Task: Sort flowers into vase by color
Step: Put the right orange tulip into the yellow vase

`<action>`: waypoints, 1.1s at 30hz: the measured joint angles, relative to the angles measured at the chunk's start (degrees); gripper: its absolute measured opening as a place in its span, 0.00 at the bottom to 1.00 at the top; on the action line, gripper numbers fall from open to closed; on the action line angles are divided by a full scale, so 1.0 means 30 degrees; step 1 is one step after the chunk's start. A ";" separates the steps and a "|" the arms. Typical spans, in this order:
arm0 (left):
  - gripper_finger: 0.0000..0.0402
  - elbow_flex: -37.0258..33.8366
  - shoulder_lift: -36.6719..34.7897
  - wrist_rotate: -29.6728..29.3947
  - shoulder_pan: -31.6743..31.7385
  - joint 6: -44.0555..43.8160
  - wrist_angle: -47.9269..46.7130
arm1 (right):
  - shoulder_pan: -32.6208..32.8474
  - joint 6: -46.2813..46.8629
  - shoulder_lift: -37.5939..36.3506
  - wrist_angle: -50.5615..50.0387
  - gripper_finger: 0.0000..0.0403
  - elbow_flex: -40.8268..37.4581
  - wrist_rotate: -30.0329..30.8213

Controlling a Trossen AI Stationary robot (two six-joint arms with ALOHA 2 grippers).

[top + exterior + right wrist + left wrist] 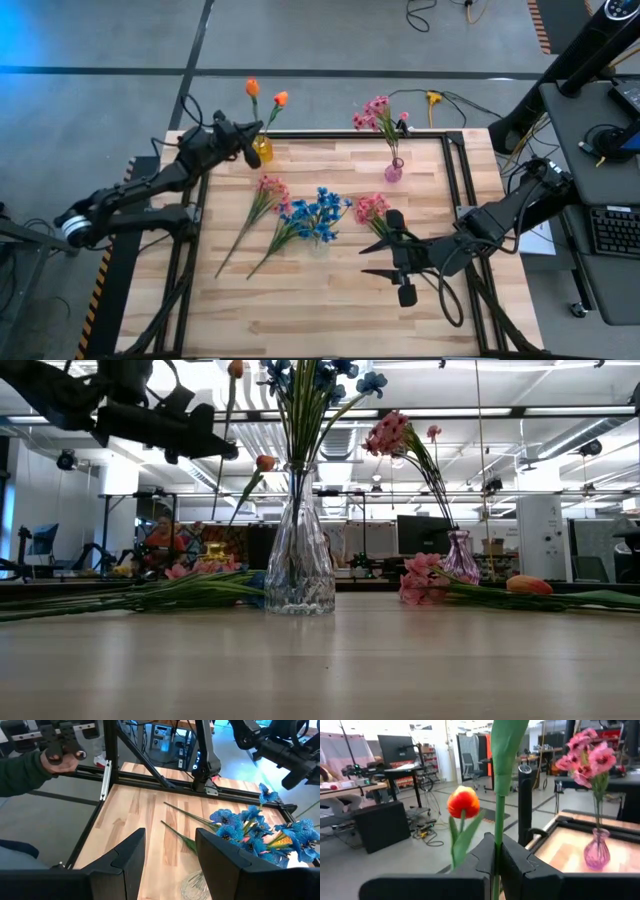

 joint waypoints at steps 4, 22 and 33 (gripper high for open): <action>0.00 -0.0181 0.0554 0.0917 0.0670 -0.0543 0.1137 | -0.0033 0.0000 0.0007 0.0006 0.41 -0.0053 0.0000; 0.00 -0.0174 0.2542 0.0928 0.2446 -0.0769 0.2705 | -0.0422 0.0109 0.0014 -0.0007 0.41 -0.0437 -0.0022; 0.00 -0.0120 0.4110 0.0935 0.3391 -0.0258 0.2991 | -0.0975 0.0022 0.0014 0.0000 0.41 -0.0437 -0.0029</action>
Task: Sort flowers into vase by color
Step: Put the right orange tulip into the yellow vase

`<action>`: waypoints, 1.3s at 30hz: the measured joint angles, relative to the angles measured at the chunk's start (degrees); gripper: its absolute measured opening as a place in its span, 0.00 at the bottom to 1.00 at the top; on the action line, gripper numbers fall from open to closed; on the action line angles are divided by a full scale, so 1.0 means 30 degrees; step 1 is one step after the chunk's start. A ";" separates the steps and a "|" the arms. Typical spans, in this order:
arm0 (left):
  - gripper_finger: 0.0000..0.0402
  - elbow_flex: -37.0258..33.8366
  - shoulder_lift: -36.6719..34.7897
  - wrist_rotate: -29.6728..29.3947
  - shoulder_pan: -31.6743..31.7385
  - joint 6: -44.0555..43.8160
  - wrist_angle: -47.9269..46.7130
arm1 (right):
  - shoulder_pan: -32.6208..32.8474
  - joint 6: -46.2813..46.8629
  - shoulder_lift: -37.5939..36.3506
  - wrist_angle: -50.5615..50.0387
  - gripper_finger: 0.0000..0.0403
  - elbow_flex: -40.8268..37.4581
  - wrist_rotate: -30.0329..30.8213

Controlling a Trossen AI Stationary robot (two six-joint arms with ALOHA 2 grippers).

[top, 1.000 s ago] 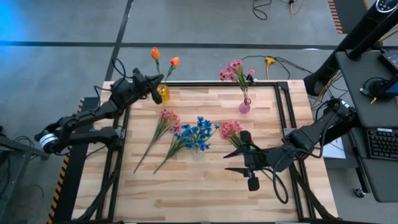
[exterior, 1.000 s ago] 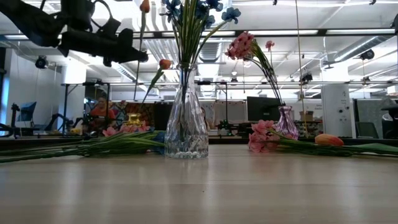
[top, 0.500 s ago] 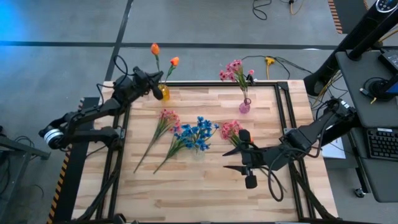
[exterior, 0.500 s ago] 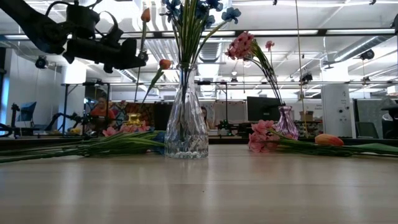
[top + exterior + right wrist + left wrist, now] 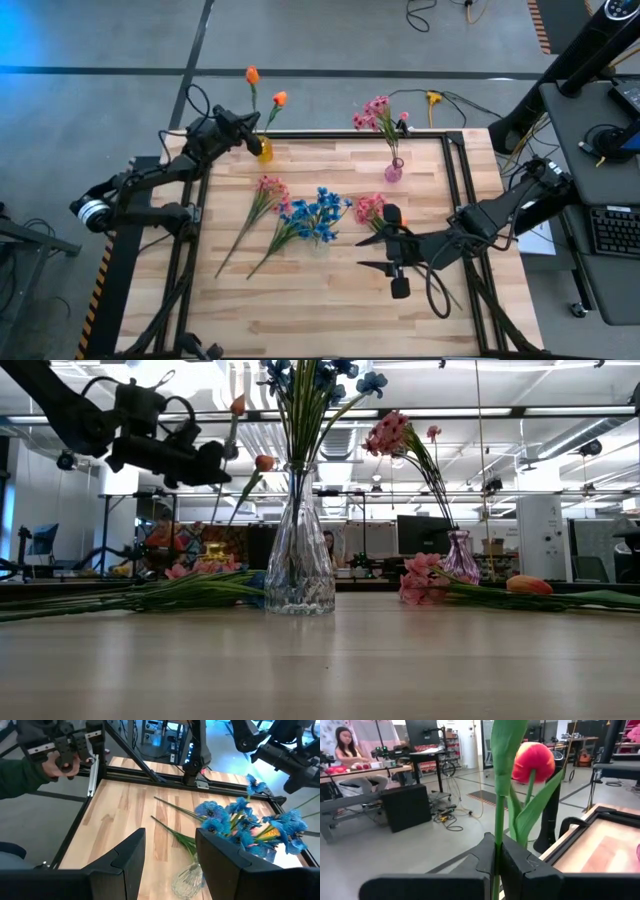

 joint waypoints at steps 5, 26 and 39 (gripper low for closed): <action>0.00 0.0070 0.0758 0.0277 0.0006 -0.0003 0.0806 | -0.0305 -0.0007 0.0000 0.0000 0.41 0.0000 0.0000; 0.00 0.0062 0.1044 0.0409 0.0076 -0.0157 0.1844 | -0.0395 0.0116 0.0000 -0.0007 0.41 -0.0022 0.0000; 0.00 -0.0068 0.0999 0.0328 0.0553 -0.0474 0.1828 | -0.0395 0.0124 0.0000 -0.0019 0.41 -0.0119 0.0000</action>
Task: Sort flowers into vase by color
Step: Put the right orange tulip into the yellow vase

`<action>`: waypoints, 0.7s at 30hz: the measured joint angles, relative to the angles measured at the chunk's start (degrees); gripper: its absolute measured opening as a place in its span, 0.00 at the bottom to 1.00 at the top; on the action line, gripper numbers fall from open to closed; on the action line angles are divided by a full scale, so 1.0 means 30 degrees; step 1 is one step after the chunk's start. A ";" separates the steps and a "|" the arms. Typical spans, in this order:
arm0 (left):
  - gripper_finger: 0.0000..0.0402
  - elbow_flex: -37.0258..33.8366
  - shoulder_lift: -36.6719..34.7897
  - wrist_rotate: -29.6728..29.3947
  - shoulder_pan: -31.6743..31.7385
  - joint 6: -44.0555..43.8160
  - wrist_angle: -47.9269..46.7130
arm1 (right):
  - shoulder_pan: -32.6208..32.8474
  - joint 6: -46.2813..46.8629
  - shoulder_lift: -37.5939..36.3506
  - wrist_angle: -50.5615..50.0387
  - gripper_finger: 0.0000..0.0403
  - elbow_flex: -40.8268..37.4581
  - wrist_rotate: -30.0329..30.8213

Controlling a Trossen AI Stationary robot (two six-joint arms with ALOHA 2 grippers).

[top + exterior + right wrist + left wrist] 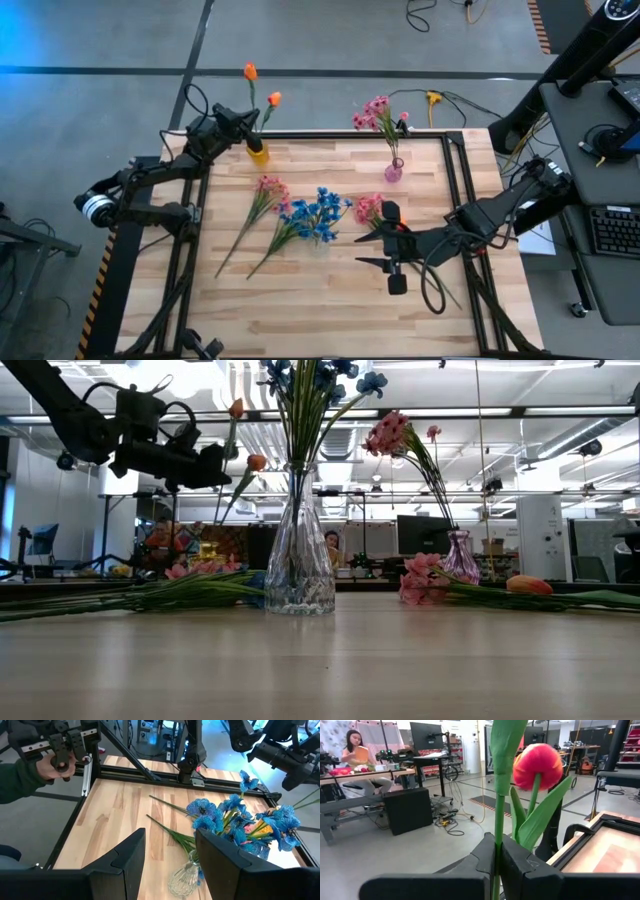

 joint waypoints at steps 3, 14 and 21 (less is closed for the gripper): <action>0.00 -0.0015 0.0000 -0.0007 0.0000 -0.0063 0.0021 | 0.0000 0.0000 0.0000 -0.0021 0.41 -0.0089 0.0000; 0.00 -0.0106 -0.0007 -0.0086 0.0058 -0.0146 -0.0474 | 0.0000 0.0000 0.0000 0.0003 0.41 -0.0151 0.0000; 0.00 -0.0105 -0.0007 -0.0088 0.0073 -0.0139 -0.0449 | 0.0000 0.0000 0.0000 0.0011 0.41 -0.0151 0.0000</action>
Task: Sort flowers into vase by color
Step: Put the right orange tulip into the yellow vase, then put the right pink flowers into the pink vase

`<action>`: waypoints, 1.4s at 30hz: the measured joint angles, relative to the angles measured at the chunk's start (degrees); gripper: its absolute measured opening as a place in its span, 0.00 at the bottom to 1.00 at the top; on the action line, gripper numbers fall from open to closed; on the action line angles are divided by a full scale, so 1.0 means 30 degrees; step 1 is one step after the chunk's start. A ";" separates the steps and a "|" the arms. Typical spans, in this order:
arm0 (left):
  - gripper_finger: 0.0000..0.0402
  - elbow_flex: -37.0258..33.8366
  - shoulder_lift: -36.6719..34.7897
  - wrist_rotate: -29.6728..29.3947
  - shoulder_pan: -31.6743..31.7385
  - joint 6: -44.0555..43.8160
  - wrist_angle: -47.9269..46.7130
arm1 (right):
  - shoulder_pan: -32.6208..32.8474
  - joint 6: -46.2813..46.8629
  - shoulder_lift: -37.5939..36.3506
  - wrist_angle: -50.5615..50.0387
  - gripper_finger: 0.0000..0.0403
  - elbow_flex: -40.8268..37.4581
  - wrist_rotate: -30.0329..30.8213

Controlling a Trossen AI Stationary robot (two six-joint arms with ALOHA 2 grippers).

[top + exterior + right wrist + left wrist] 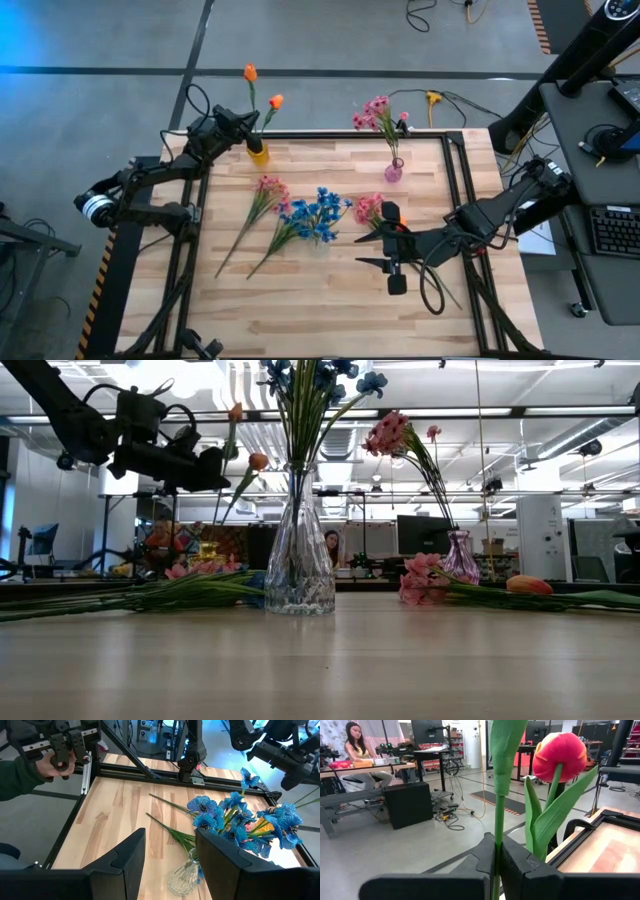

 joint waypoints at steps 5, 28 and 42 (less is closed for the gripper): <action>0.00 -0.0004 0.0000 0.0001 0.0000 0.0000 0.0002 | 0.0000 0.0007 0.0000 0.0001 0.41 0.0000 0.0000; 0.15 0.0003 0.0000 0.0008 0.0000 -0.0197 -0.0134 | 0.0007 0.0503 0.0000 0.0007 0.41 0.0000 0.0000; 0.31 -0.0004 -0.0518 0.0023 -0.0003 -0.0343 -0.0668 | 0.0007 0.0503 0.0000 0.0005 0.41 0.0000 0.0000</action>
